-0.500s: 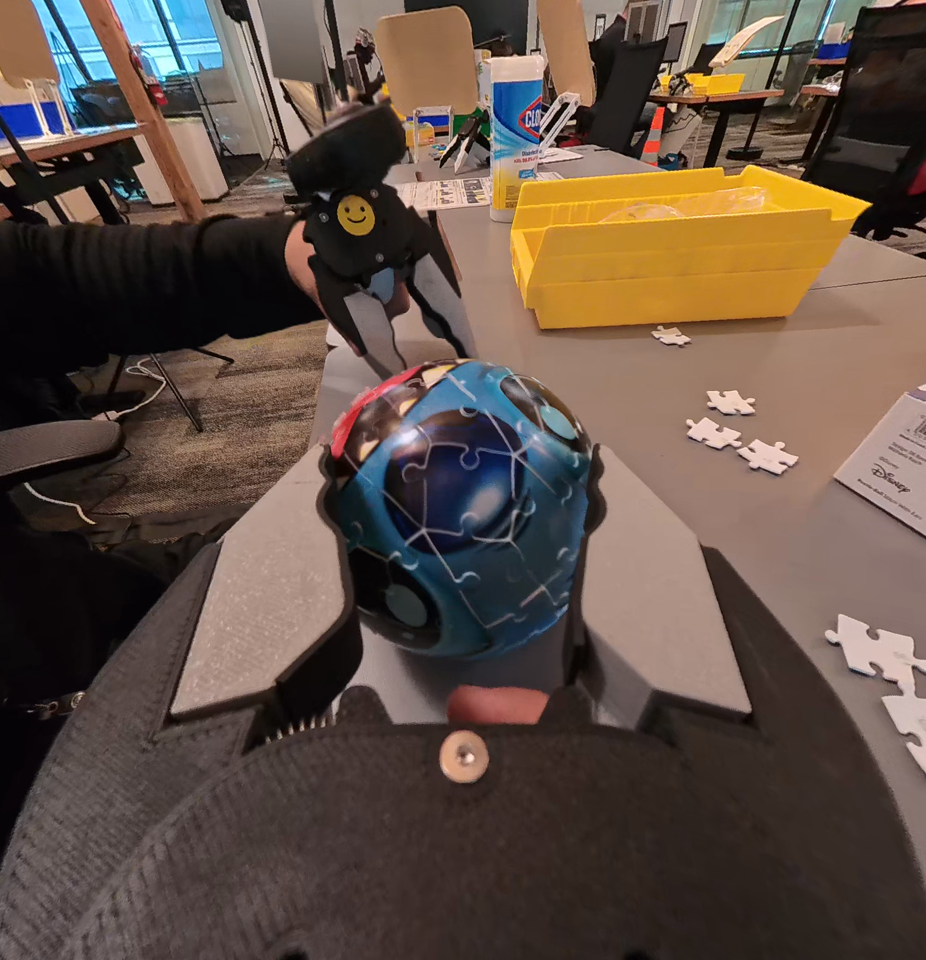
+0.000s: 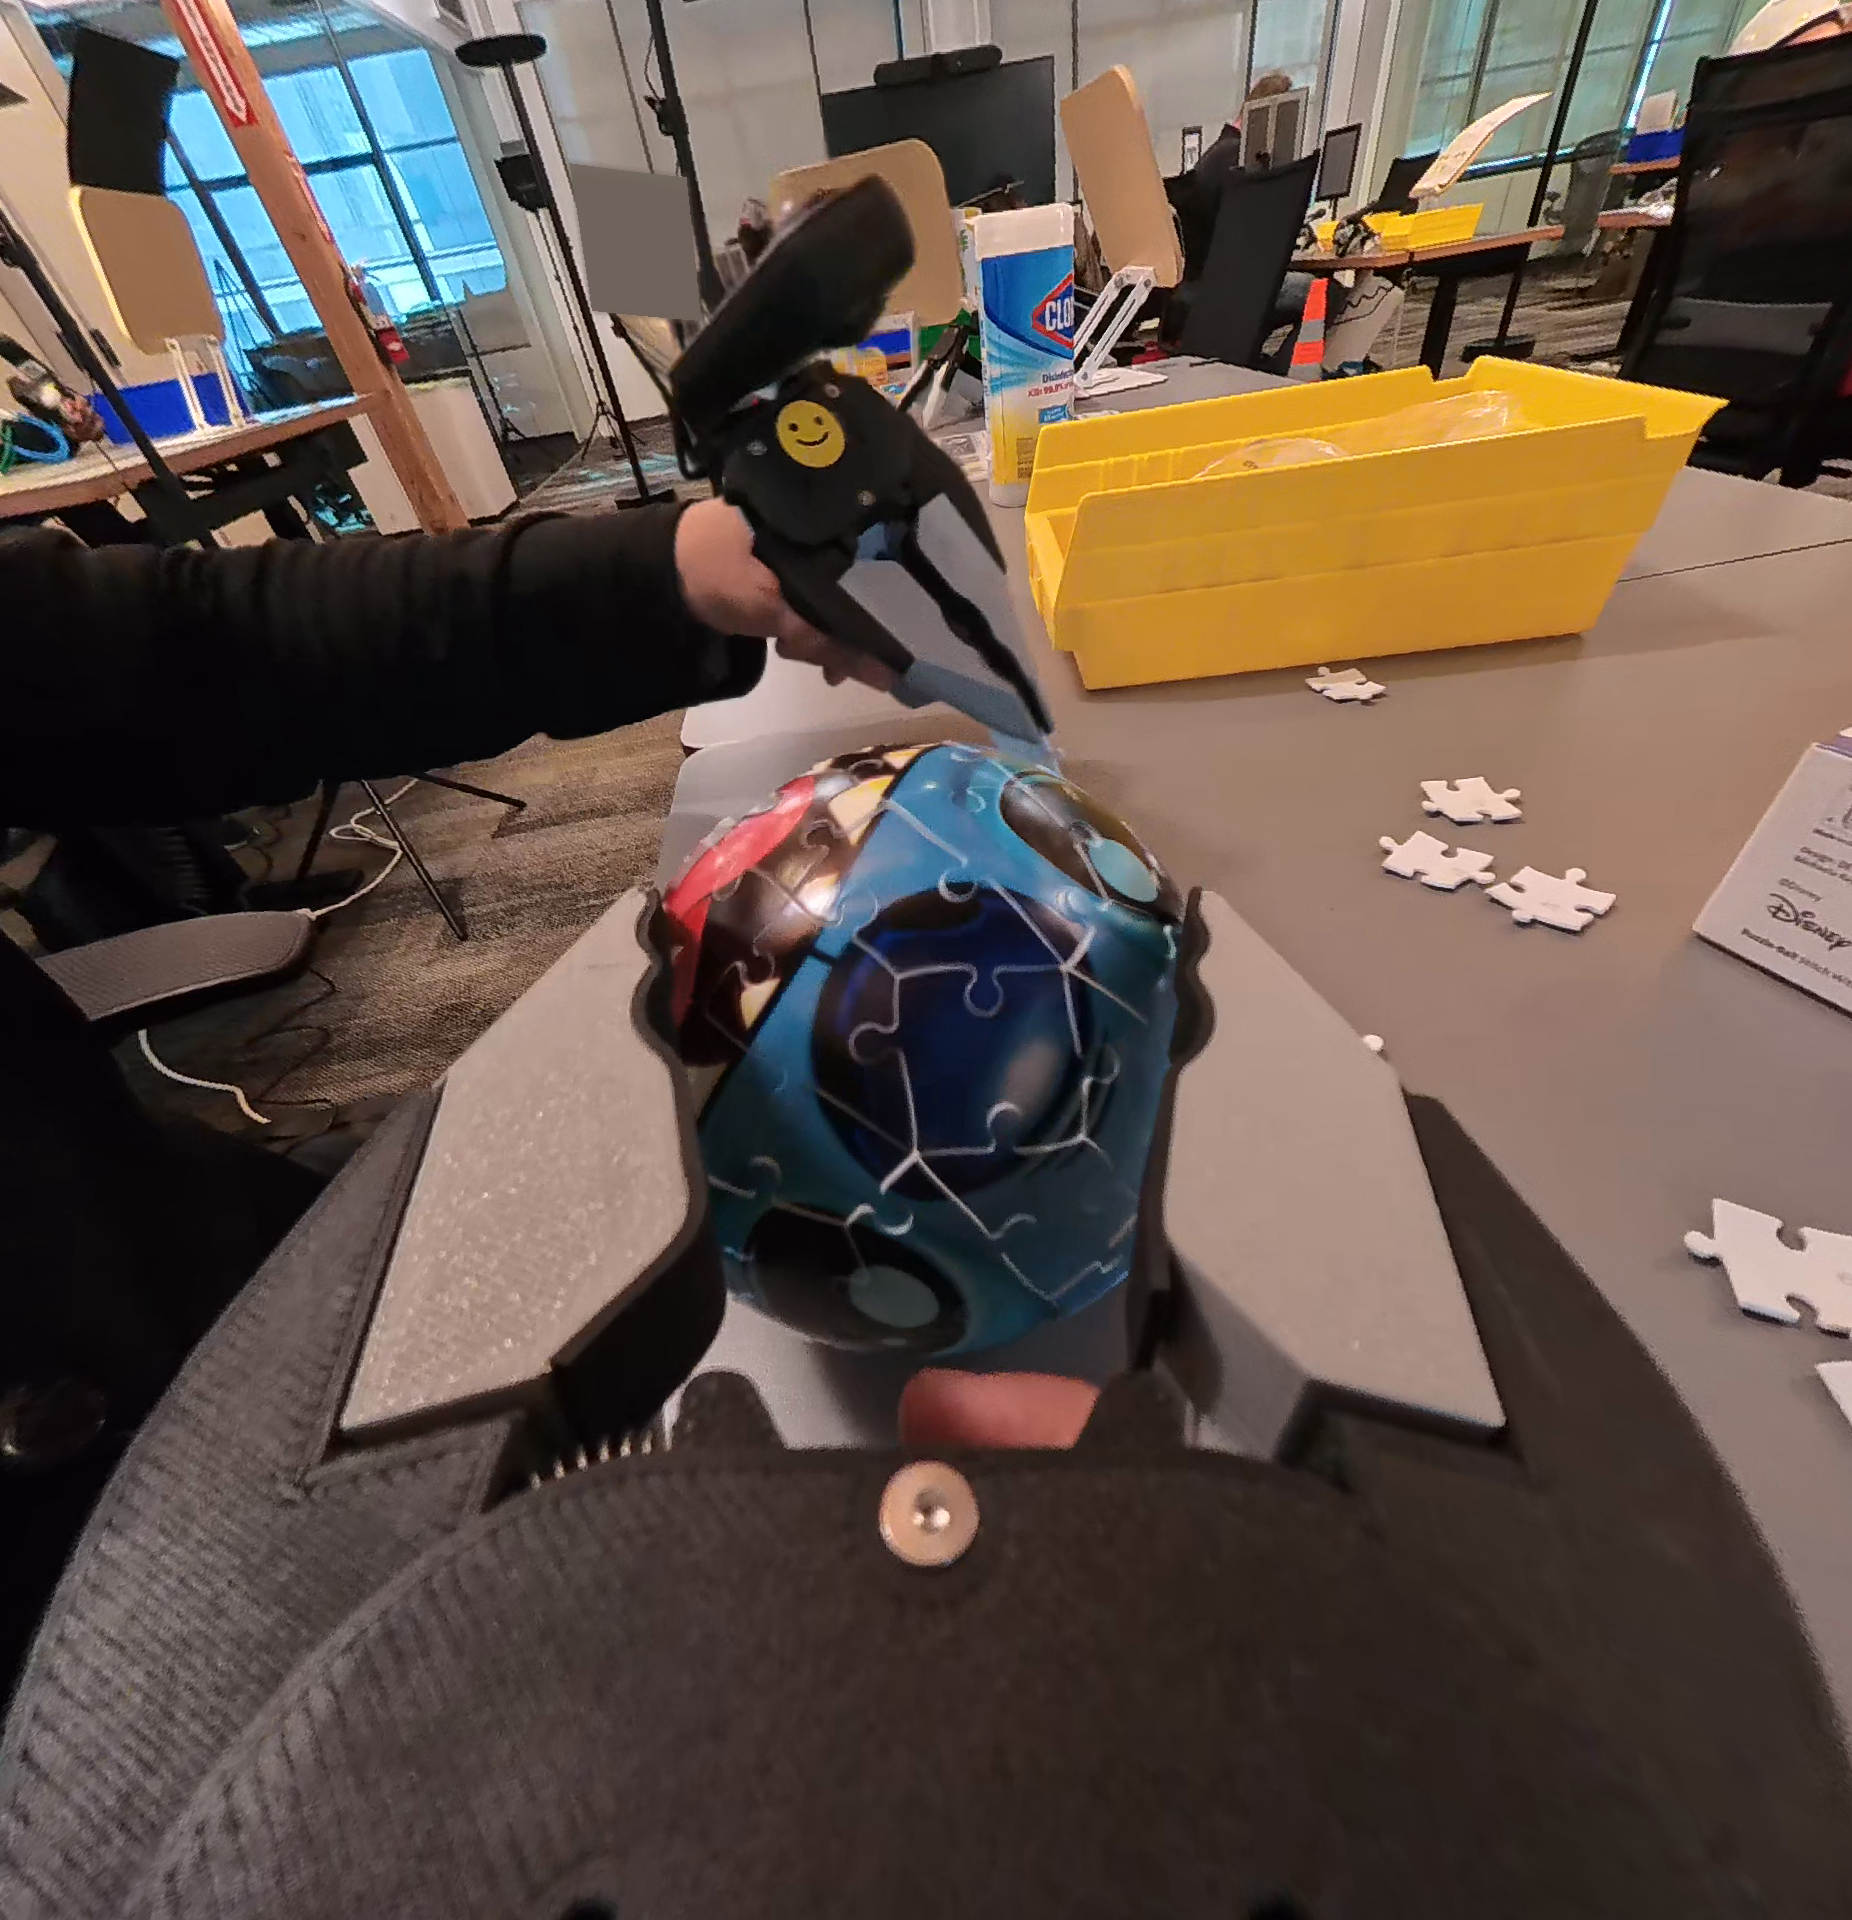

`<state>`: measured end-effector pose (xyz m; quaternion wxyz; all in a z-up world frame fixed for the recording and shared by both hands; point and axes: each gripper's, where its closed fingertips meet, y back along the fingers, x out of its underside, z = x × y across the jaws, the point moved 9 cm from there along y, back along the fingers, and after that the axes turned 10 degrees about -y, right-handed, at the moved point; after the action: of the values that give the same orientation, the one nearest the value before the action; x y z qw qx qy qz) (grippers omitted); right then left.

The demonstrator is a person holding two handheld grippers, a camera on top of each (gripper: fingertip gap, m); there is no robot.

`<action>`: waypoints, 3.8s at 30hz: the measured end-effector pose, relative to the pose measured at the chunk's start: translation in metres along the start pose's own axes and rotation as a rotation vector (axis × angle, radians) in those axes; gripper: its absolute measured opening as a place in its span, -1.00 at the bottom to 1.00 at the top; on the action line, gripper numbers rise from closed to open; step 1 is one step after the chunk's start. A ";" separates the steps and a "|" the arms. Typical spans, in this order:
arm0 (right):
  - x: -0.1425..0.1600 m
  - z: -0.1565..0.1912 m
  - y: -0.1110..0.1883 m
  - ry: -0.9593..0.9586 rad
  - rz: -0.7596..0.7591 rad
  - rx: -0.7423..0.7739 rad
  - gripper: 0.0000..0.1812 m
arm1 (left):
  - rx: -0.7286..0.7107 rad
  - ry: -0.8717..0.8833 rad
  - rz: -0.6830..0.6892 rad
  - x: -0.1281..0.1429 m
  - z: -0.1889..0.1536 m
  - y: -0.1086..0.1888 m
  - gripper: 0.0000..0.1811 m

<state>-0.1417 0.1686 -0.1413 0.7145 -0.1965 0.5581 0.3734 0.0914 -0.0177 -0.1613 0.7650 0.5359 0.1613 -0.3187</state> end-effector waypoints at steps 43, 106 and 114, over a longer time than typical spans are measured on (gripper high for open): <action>0.035 -0.028 0.062 0.027 0.186 0.334 0.43 | 0.380 -0.269 -0.330 -0.142 -0.087 -0.093 -0.11; -0.014 -0.101 -0.078 0.109 0.121 0.141 -0.36 | 0.020 0.097 -0.270 0.107 -0.012 0.053 -0.22; -0.021 -0.107 -0.075 0.190 0.013 0.250 -0.01 | -0.120 0.132 -0.284 0.108 -0.010 0.060 0.08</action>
<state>-0.1574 0.0390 -0.1635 0.6749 -0.1369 0.6667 0.2850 0.2121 -0.0290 -0.1854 0.7308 0.4808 0.3041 -0.3773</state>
